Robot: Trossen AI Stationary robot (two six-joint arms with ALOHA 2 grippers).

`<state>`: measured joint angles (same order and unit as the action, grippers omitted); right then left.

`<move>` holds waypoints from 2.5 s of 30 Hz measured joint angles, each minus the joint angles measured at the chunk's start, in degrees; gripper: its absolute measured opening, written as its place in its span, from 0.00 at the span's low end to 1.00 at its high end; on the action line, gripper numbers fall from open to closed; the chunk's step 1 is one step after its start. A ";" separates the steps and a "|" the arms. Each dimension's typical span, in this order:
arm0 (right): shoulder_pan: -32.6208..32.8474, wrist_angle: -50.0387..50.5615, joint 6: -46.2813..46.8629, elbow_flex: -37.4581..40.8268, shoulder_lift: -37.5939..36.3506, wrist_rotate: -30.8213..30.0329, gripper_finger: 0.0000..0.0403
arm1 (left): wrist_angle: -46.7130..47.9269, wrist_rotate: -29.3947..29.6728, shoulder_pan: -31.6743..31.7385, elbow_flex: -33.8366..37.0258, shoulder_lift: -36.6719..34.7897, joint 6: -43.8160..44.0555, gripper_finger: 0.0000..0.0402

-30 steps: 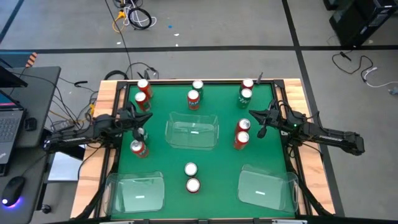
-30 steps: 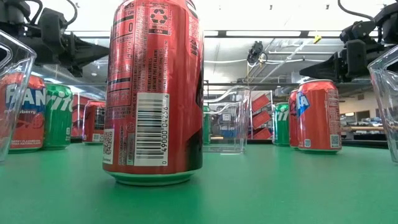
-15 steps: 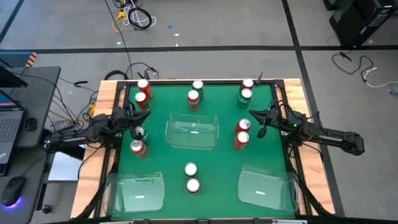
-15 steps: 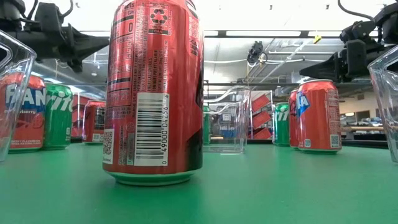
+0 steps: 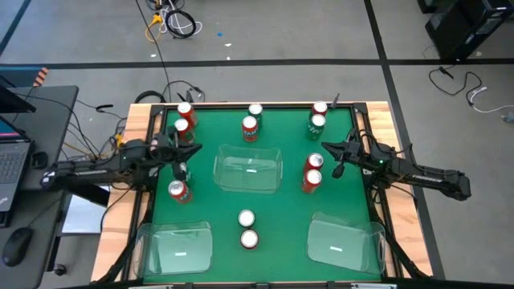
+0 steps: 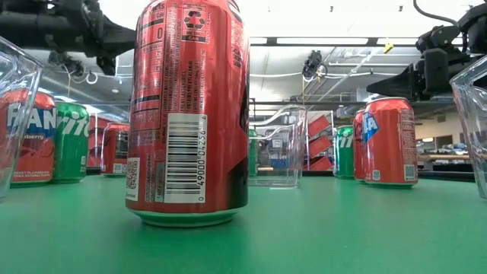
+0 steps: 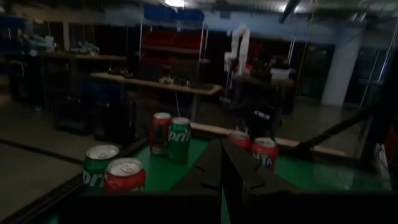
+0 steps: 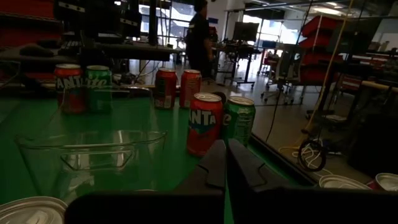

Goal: Sort soda cans
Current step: Put the red soda can into the bottom left transparent bin

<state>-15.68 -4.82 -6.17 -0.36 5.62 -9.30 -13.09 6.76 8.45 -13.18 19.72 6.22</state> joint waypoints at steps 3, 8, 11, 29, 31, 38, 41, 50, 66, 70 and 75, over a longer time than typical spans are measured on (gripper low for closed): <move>0.01 0.00 0.00 0.02 -0.02 0.01 0.00 | 0.37 -0.26 0.00 -2.88 4.36 0.02 0.01; 0.00 0.00 0.00 0.02 -0.02 0.02 0.00 | 2.33 -2.82 0.00 -7.00 9.52 0.01 0.01; 0.02 0.00 0.00 0.00 -0.02 0.01 0.00 | 3.36 -4.04 0.00 -9.32 11.51 -0.22 0.01; 0.00 -1.39 0.00 0.00 -0.02 0.02 0.00 | 28.88 -5.18 0.00 -16.55 14.99 0.69 0.01; 0.01 -2.52 -0.01 0.01 0.00 0.01 0.00 | 32.96 -4.35 0.00 -19.40 15.96 1.81 0.01; 0.02 -4.15 0.59 0.02 -0.02 0.01 0.00 | 43.52 -3.23 0.00 -29.87 22.74 1.98 0.01; 0.02 -4.16 0.61 0.02 -0.02 0.00 0.00 | 46.95 -3.21 0.00 -33.41 27.15 2.27 0.01; 0.06 -4.15 1.44 0.02 -0.02 0.02 0.00 | 66.28 1.70 1.11 -48.02 40.75 5.03 0.01; 0.06 -4.68 7.69 0.02 -0.02 0.02 0.00 | 93.33 3.45 19.20 -66.67 52.82 7.99 0.01; 0.06 -4.79 7.69 0.02 -0.02 0.02 0.00 | 93.31 2.75 25.76 -67.04 55.13 2.16 0.01; 0.06 -5.04 7.69 0.02 -0.02 0.02 0.00 | 92.08 2.48 33.13 -67.04 59.68 -4.24 0.01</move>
<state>-15.62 -9.86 1.52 -0.34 5.61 -9.28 79.00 9.24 41.58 -80.23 79.40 1.98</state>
